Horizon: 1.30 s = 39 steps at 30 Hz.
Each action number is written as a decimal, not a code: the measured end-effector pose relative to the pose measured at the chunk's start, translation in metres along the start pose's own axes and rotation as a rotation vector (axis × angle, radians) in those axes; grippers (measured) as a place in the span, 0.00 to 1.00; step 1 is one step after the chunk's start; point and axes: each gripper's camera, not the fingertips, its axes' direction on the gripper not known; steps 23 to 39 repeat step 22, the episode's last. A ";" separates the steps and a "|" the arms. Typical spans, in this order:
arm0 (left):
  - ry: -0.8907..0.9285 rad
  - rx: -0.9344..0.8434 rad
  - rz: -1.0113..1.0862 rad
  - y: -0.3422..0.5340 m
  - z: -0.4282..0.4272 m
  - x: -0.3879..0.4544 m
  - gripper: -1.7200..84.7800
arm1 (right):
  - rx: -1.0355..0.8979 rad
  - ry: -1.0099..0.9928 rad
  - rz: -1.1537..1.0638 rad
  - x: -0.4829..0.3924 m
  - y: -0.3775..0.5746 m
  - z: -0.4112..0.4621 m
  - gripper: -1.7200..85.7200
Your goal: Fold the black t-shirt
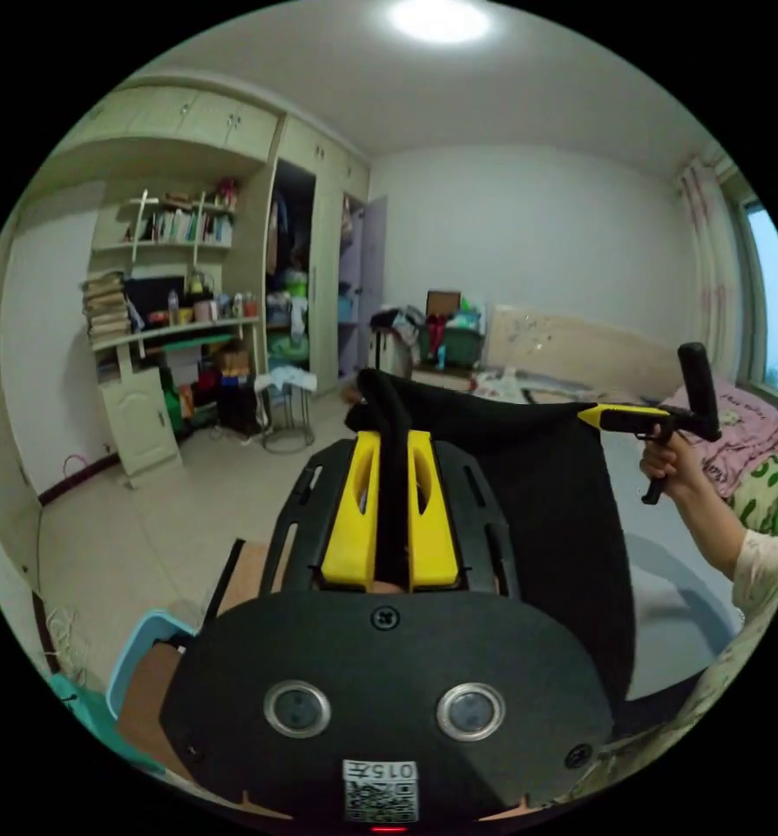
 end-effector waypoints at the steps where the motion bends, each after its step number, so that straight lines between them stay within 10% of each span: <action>1: -0.013 -0.033 0.005 -0.002 0.022 0.006 0.06 | -0.059 0.013 0.045 0.023 -0.006 0.032 0.06; 11: -0.213 -0.440 0.167 -0.030 0.199 0.090 0.07 | -0.206 0.086 0.006 0.061 -0.049 0.115 0.05; 15: -0.543 -0.282 0.093 -0.033 0.144 0.085 0.05 | -0.232 0.115 -0.020 0.067 -0.069 0.114 0.06; 22: -0.581 -0.194 -0.306 0.109 -0.049 -0.066 0.14 | -0.242 0.147 -0.036 0.090 -0.101 0.102 0.08; 39: -0.581 -0.194 -0.306 0.109 -0.049 -0.066 0.14 | -0.242 0.147 -0.036 0.090 -0.101 0.102 0.08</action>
